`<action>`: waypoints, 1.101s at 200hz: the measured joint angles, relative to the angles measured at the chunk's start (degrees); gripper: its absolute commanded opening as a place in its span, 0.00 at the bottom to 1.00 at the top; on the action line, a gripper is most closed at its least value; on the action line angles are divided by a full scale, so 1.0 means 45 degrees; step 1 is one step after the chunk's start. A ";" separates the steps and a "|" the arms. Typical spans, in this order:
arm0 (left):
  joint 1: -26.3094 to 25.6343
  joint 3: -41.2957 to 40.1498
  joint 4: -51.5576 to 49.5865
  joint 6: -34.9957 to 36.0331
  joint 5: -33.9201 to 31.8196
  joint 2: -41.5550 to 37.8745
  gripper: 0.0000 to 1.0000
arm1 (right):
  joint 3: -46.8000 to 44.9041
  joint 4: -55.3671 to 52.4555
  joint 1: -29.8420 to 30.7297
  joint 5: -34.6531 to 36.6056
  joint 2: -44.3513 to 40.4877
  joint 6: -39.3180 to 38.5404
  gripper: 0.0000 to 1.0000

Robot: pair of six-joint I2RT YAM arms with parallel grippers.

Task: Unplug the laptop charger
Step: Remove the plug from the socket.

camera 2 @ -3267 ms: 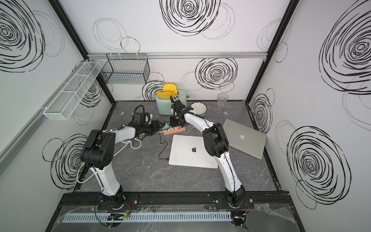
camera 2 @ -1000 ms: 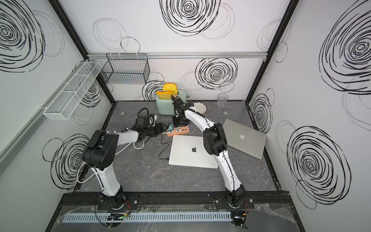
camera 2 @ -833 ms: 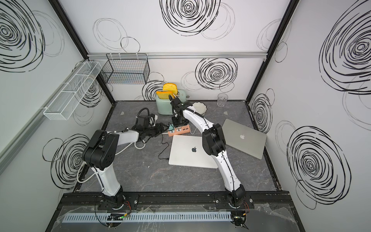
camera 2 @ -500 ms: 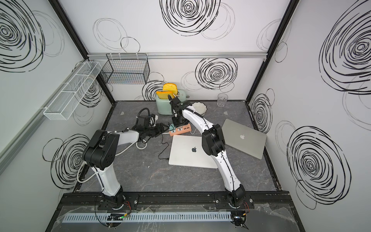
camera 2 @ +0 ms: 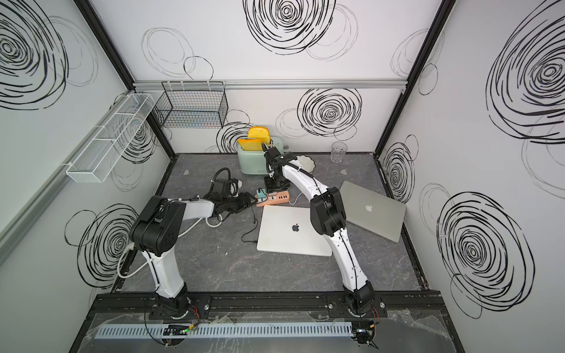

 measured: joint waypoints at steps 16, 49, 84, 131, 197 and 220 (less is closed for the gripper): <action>0.0000 0.0000 0.0000 0.0000 -0.0005 0.0000 0.66 | 0.0000 0.0000 0.0083 0.0170 0.0000 -0.0063 0.12; 0.0000 -0.0024 0.0078 -0.0019 0.0015 0.0000 0.65 | -0.0015 0.0063 0.0044 -0.0180 0.0000 0.0053 0.11; 0.0243 -0.0811 0.1496 -0.0670 0.0593 -0.0049 0.64 | -0.1171 0.1088 -0.0481 -0.1690 -0.0539 0.0656 0.09; 0.0549 -0.1710 0.3002 -0.1773 0.1583 -0.0189 0.65 | -0.1384 0.1292 -0.0675 -0.2463 -0.0568 0.0646 0.09; 0.0675 -0.2108 0.4167 -0.2812 0.2118 0.0010 0.63 | -0.1433 0.1321 -0.0763 -0.3002 -0.0568 0.0636 0.09; 0.0670 -0.2244 0.4614 -0.3152 0.2234 0.0083 0.62 | -0.1452 0.1321 -0.0792 -0.3147 -0.0568 0.0636 0.09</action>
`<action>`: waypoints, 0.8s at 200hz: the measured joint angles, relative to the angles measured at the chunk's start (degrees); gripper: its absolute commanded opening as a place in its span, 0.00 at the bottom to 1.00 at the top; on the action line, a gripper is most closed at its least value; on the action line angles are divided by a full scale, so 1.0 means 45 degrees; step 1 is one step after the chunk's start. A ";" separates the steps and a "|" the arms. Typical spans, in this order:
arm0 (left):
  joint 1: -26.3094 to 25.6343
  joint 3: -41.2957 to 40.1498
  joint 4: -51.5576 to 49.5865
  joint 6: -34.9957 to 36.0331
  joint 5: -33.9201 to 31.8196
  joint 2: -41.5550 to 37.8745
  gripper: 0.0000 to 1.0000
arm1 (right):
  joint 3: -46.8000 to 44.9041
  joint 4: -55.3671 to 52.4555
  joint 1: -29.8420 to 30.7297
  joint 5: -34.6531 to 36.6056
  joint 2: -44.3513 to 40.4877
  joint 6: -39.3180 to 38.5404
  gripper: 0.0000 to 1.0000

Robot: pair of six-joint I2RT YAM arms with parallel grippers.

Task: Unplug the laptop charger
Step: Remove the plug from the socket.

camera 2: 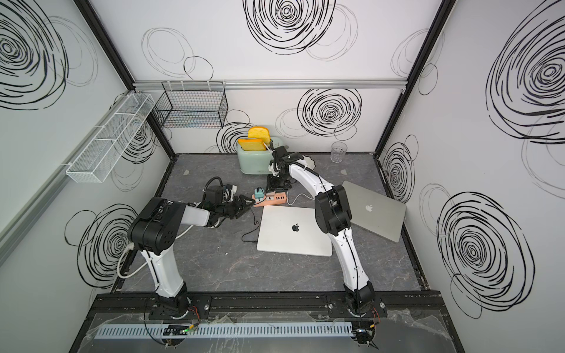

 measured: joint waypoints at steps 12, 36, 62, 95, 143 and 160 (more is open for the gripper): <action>0.0000 -0.0053 0.0180 -0.0160 0.0039 0.0005 0.62 | -0.0010 0.0000 0.0000 -0.0078 0.0000 0.0000 0.09; -0.0087 -0.0121 0.0520 -0.0461 0.0087 0.0049 0.60 | -0.0019 0.0010 0.0000 -0.0262 0.0000 0.0005 0.09; -0.0228 -0.0146 0.0957 -0.0777 0.0097 0.0151 0.57 | -0.0019 0.0005 0.0005 -0.0471 0.0000 0.0000 0.09; -0.0321 -0.0204 0.1428 -0.1161 0.0097 0.0204 0.52 | -0.0019 0.0010 0.0005 -0.0680 0.0000 0.0000 0.09; -0.0355 -0.0243 0.1904 -0.1656 0.0170 0.0204 0.37 | -0.0019 0.0010 0.0000 -0.0899 0.0000 0.0005 0.09; -0.0282 -0.0243 0.2093 -0.1928 0.0355 0.0204 0.30 | 0.0000 -0.0034 -0.0053 -0.1005 -0.0015 0.0000 0.09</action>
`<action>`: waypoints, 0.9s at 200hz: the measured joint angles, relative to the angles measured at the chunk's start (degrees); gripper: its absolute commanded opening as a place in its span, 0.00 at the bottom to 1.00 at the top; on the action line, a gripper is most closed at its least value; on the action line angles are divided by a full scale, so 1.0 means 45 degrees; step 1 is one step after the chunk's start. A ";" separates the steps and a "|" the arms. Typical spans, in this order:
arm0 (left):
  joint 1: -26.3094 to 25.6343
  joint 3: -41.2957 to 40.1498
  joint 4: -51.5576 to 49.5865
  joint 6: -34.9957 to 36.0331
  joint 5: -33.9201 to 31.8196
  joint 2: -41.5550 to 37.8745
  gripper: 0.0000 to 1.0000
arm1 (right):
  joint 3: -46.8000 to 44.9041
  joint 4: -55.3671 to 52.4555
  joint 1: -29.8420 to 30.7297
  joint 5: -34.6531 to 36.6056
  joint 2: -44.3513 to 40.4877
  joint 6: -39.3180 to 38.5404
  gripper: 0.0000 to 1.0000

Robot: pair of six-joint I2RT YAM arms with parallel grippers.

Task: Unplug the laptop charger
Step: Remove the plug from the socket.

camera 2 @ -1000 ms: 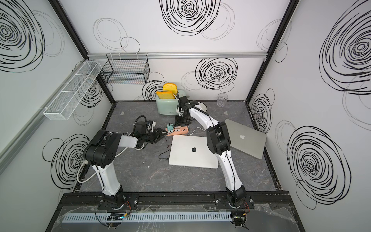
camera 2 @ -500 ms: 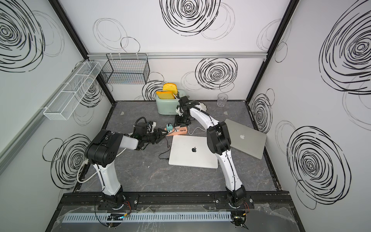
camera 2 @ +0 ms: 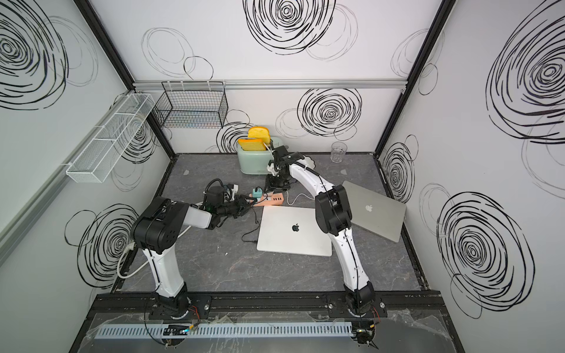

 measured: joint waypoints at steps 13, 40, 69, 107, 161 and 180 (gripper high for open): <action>0.0010 0.0000 0.0058 -0.0078 0.0000 0.0000 0.25 | 0.0005 0.0015 -0.0029 -0.0073 -0.0005 0.0005 0.09; 0.0010 0.0000 0.0063 -0.0121 0.0019 0.0000 0.18 | 0.0044 -0.0010 -0.0034 -0.0078 -0.0005 0.0019 0.09; 0.0010 0.0005 0.0044 -0.0053 0.0019 0.0000 0.13 | 0.0155 -0.0126 -0.0034 -0.0039 0.0015 0.0073 0.09; 0.0058 0.0063 -0.0185 0.0165 0.0000 0.0000 0.05 | 0.0267 -0.0185 -0.0029 0.0092 0.0019 0.0316 0.08; 0.0121 0.0272 -0.0617 0.0461 -0.0262 0.0000 0.00 | -0.0355 0.0724 -0.0039 0.0087 -0.0228 0.0767 0.08; 0.0180 0.0325 -0.0617 0.0520 -0.0272 0.0019 0.00 | -0.0763 0.1107 -0.0083 0.0029 -0.0442 0.0976 0.08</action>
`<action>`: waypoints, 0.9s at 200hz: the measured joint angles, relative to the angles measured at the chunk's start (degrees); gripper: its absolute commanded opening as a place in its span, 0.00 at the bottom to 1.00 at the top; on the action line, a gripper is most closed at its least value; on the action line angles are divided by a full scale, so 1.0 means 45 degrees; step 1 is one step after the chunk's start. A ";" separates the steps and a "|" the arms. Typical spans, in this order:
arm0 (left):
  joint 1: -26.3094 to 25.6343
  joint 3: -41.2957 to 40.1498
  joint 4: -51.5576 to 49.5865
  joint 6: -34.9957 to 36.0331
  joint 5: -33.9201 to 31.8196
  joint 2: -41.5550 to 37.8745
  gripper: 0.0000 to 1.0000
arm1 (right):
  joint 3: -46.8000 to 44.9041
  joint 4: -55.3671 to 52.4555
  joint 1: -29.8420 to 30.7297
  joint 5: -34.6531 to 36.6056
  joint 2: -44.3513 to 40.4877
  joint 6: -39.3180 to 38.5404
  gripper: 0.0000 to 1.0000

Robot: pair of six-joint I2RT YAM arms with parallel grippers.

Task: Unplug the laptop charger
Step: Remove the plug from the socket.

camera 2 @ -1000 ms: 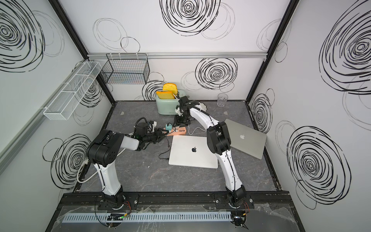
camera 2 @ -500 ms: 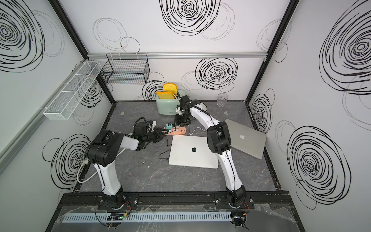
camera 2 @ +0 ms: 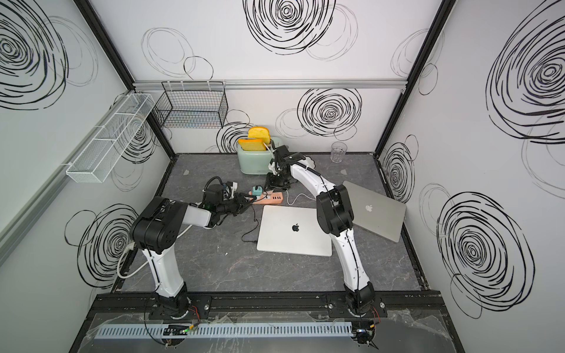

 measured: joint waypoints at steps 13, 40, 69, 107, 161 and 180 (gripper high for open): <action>0.0024 0.0058 0.0015 0.0010 0.0005 0.0049 0.00 | 0.0000 0.0044 -0.0024 -0.0015 0.0000 0.0044 0.08; 0.0034 0.0126 0.0049 0.0087 -0.0005 0.0121 0.00 | 0.0102 0.0000 0.0000 0.0141 0.0005 -0.0063 0.08; 0.0019 0.0185 0.0087 0.0296 -0.0063 0.0219 0.00 | 0.1491 -0.1190 0.0335 0.1219 0.0500 -0.0607 0.08; 0.0024 0.0185 0.0087 0.0379 -0.0121 0.0253 0.00 | 0.1719 -0.1268 0.0296 0.1365 0.0680 -0.0597 0.08; 0.0019 0.0316 0.0107 0.0359 -0.0277 0.0253 0.00 | 0.0690 -0.0248 -0.0248 -0.0063 0.0335 -0.0248 0.08; 0.0019 0.0311 0.0107 0.0340 -0.0262 0.0257 0.00 | 0.0850 -0.0457 -0.0151 0.0199 0.0340 -0.0461 0.08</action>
